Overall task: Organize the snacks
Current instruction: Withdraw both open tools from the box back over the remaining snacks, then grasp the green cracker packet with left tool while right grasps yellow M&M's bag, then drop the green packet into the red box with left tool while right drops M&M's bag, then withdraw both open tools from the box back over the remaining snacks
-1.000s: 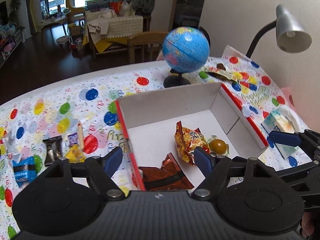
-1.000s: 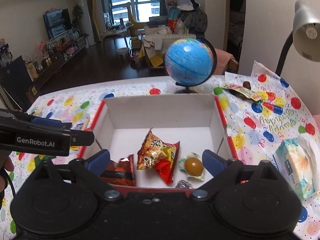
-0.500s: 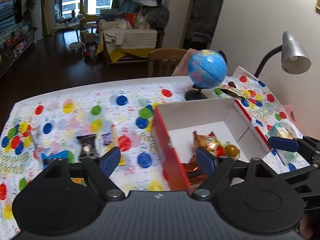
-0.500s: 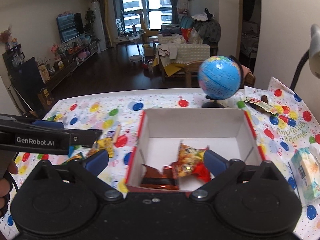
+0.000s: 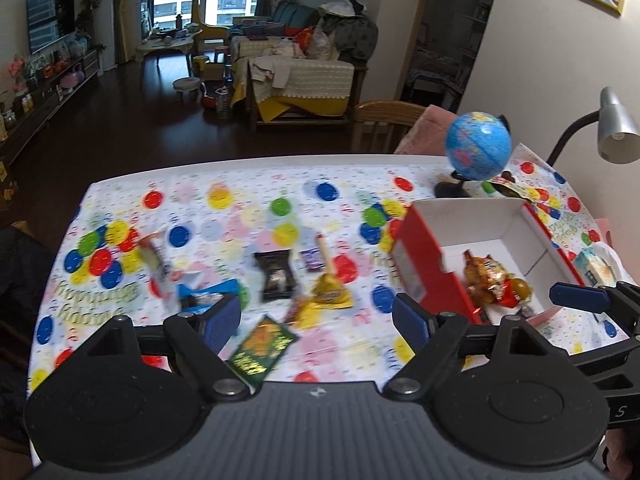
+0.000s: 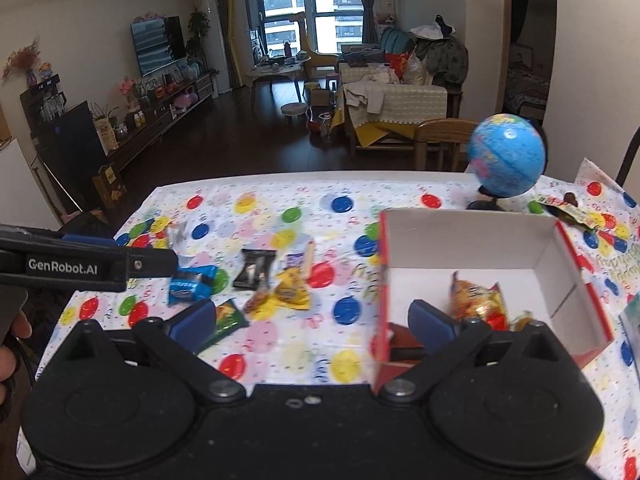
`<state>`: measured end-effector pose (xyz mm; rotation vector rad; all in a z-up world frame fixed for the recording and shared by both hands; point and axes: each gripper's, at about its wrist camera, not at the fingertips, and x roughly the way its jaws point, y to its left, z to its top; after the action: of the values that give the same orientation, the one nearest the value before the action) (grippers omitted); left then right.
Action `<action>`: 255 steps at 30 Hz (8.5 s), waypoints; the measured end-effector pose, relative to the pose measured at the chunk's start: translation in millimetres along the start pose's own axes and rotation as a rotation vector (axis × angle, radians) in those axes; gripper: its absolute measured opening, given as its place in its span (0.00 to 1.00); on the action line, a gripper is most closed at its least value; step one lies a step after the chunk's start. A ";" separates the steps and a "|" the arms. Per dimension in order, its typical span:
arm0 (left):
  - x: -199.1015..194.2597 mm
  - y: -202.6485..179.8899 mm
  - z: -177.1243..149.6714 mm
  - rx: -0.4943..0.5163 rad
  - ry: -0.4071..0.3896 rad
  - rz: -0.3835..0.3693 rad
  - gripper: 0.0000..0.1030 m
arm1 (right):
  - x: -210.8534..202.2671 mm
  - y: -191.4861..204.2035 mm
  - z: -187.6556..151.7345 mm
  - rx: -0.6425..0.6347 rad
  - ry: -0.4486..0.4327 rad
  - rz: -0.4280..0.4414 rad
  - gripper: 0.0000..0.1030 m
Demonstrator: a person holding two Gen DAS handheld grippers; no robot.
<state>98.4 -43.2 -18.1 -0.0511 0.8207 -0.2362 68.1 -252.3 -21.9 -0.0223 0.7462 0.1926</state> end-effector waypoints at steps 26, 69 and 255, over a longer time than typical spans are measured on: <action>90.7 68.6 -35.9 0.045 0.143 0.055 0.80 | 111.3 30.7 -4.1 0.007 0.106 -0.064 0.90; 178.3 58.6 -53.2 0.023 0.301 0.025 0.46 | 226.0 14.7 0.4 -0.048 0.196 0.012 0.26; 55.0 97.5 -22.4 -0.079 0.058 0.083 0.81 | 84.7 52.3 15.3 0.049 0.092 0.010 0.97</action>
<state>136.5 40.2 -86.2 -0.0843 0.8875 -0.1273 129.7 -185.5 -65.4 0.0191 0.8426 0.1834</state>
